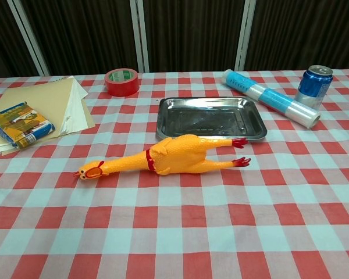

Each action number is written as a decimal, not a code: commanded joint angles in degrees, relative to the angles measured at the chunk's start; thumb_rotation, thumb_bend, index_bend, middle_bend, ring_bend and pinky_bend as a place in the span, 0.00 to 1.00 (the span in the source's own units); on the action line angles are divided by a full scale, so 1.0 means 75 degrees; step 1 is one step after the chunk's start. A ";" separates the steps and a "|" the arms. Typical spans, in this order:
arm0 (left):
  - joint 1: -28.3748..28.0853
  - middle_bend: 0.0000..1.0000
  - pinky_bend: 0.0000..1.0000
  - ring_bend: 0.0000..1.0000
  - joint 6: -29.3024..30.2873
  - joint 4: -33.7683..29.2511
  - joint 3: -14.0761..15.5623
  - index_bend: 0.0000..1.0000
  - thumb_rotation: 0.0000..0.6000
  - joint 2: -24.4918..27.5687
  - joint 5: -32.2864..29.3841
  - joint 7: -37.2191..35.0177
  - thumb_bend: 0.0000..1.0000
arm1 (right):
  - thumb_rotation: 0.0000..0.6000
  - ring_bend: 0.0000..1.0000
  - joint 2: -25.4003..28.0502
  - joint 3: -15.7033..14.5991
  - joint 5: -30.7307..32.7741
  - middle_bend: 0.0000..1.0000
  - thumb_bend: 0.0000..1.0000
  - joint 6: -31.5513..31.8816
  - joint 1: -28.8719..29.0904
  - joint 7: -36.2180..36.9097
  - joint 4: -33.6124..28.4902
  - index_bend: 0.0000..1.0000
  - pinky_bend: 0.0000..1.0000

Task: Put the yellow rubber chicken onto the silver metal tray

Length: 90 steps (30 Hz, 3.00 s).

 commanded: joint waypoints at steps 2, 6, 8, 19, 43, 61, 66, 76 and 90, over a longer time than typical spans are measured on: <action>-0.0549 0.23 0.15 0.16 -0.0664 -0.0141 -0.0185 0.20 1.00 -0.0167 -0.0026 0.0037 0.08 | 1.00 0.04 0.0013 -0.0009 0.0000 0.08 0.26 -0.0046 0.0021 -0.0012 -0.0018 0.00 0.12; -0.1171 0.23 0.16 0.17 -0.1492 -0.0182 -0.0339 0.20 1.00 -0.0398 -0.0131 0.0010 0.09 | 1.00 0.04 0.0036 -0.0007 -0.0019 0.08 0.26 -0.0105 0.0066 -0.0042 -0.0070 0.00 0.12; -0.1505 0.24 0.16 0.17 -0.1934 -0.0206 -0.0402 0.20 1.00 -0.0543 -0.0173 0.0073 0.09 | 1.00 0.04 0.0050 -0.0032 -0.0046 0.08 0.26 -0.0124 0.0071 -0.0064 -0.0099 0.00 0.12; -0.3007 0.26 0.21 0.20 -0.3655 -0.0003 -0.0720 0.20 1.00 -0.1953 -0.0872 0.1062 0.12 | 1.00 0.04 0.0104 -0.0077 -0.0175 0.08 0.26 -0.0125 0.0101 -0.0278 -0.0334 0.00 0.12; -0.4052 0.36 0.34 0.30 -0.4000 0.1455 -0.1001 0.27 1.00 -0.4076 -0.3252 0.2082 0.16 | 1.00 0.04 0.0144 -0.0140 -0.0095 0.08 0.26 -0.0051 -0.0031 -0.0194 -0.0305 0.00 0.12; -0.4339 0.56 0.50 0.48 -0.3628 0.2225 -0.0822 0.47 1.00 -0.4715 -0.3361 0.2244 0.35 | 1.00 0.04 0.0195 -0.0175 -0.0035 0.08 0.26 0.0089 -0.0189 -0.0125 -0.0339 0.00 0.12; -0.4347 0.67 0.65 0.57 -0.3501 0.2322 -0.0754 0.59 1.00 -0.4732 -0.3163 0.2139 0.55 | 1.00 0.04 0.0208 -0.0190 -0.0085 0.08 0.26 0.0095 -0.0192 -0.0113 -0.0376 0.00 0.12; -0.4465 0.75 0.76 0.65 -0.3042 0.2505 -0.0661 0.69 1.00 -0.4362 -0.1774 0.1320 0.76 | 1.00 0.04 0.0393 -0.0278 -0.0491 0.08 0.26 -0.0029 -0.0024 0.0170 -0.0629 0.00 0.12; -0.5344 0.77 0.76 0.66 -0.2559 0.1872 -0.0592 0.71 1.00 -0.3089 0.0882 -0.0215 0.79 | 1.00 0.06 0.1079 -0.0304 -0.1340 0.08 0.26 -0.0195 0.0488 0.1196 -0.1481 0.00 0.14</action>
